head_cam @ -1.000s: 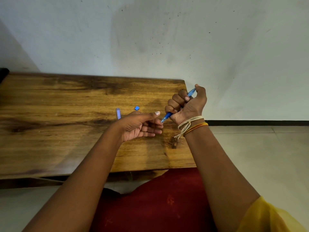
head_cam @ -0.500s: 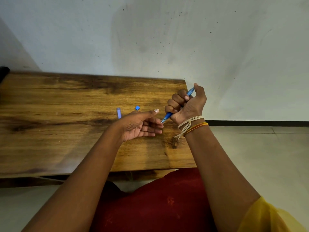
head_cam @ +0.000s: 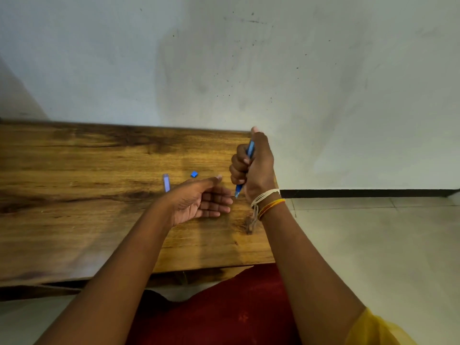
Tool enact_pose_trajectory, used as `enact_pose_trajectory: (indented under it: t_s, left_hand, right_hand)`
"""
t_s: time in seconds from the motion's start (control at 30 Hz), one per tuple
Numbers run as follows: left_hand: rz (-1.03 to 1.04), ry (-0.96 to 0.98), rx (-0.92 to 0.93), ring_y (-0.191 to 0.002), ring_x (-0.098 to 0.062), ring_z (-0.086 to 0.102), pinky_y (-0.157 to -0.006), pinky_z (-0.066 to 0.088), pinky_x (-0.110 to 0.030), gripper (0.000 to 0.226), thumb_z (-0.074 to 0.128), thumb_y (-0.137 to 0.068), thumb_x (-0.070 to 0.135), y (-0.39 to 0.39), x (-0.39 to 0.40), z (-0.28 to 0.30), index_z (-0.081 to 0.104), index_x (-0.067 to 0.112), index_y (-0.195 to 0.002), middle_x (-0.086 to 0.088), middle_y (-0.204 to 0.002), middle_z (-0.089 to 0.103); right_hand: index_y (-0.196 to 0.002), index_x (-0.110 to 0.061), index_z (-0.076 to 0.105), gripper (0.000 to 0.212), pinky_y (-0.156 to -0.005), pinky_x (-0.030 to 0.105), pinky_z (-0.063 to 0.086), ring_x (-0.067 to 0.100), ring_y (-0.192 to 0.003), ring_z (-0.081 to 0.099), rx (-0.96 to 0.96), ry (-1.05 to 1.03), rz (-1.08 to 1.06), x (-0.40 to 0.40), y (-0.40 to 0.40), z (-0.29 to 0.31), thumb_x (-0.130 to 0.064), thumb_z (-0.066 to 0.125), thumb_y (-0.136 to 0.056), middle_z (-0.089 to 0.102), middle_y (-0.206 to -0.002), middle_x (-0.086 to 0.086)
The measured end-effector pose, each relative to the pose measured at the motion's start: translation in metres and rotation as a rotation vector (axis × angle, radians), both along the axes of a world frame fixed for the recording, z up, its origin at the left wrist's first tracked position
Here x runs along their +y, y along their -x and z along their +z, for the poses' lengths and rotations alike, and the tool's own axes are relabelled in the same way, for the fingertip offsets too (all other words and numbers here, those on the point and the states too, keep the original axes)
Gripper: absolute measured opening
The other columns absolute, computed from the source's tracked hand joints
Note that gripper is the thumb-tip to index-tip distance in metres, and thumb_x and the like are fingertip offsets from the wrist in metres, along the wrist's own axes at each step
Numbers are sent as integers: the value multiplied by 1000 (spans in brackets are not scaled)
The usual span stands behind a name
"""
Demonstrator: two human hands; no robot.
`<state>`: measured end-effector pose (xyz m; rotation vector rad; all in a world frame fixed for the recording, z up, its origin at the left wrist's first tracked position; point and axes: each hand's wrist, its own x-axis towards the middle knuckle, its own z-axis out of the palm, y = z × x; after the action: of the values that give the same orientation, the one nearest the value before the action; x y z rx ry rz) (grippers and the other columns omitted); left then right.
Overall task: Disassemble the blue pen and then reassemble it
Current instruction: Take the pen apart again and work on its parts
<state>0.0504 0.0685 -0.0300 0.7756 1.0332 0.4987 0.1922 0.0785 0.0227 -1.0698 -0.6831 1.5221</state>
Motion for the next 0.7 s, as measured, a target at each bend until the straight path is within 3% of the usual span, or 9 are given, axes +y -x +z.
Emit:
enact_pose_trajectory:
  t_s: [0.07,0.13,0.27,0.33,0.43,0.53,0.7]
  left_hand:
    - [23,21,-2,-88,-27,72,-79,56,-33,42,51,-94,42,-2,0,2,69,5,-101,-18,-100,73]
    - [34,35,-1,-88,-27,72,-79,55,-33,44,50,-95,41,-2,0,5,67,2,-108,-19,-101,73]
    - [61,57,-7,-87,-27,72,-78,56,-34,44,49,-95,43,-1,1,6,66,4,-106,-19,-100,73]
    - [59,60,-11,-86,-26,72,-77,56,-33,46,47,-95,44,-1,1,7,68,5,-105,-17,-99,73]
    - [67,64,-10,-85,-25,72,-75,57,-32,48,45,-96,45,0,1,8,68,4,-107,-16,-98,74]
    - [71,67,-10,-86,-26,72,-74,57,-31,49,44,-96,45,2,0,10,67,4,-110,-17,-100,74]
    - [61,58,2,-90,-27,72,-75,56,-32,52,41,-97,46,3,0,11,64,2,-114,-18,-104,73]
  right_hand:
    - [-50,-15,30,60,-49,26,15,12,-39,18,90,-4,31,1,0,0,-58,33,-93,22,-40,-4]
    - [-54,-15,38,57,-51,28,23,14,-44,24,-44,-45,28,1,0,-3,-57,39,-91,28,-44,-3]
    - [-67,-16,48,20,-54,28,32,11,-46,32,-187,-20,24,3,6,-7,-26,55,-83,33,-47,-7]
    - [-69,-15,52,17,-54,27,34,10,-46,35,-298,-22,-6,6,6,-10,-10,52,-86,37,-44,-10]
    - [-71,-13,54,20,-52,25,33,10,-48,35,-276,-51,13,6,6,-9,-25,54,-87,38,-47,-8]
    - [-60,-17,51,49,-50,25,29,11,-47,31,-172,-70,25,3,5,-5,-49,42,-95,35,-51,-4]
    - [-50,-17,35,54,-50,29,22,13,-47,23,-208,-74,-9,4,4,1,-43,36,-98,28,-44,-5]
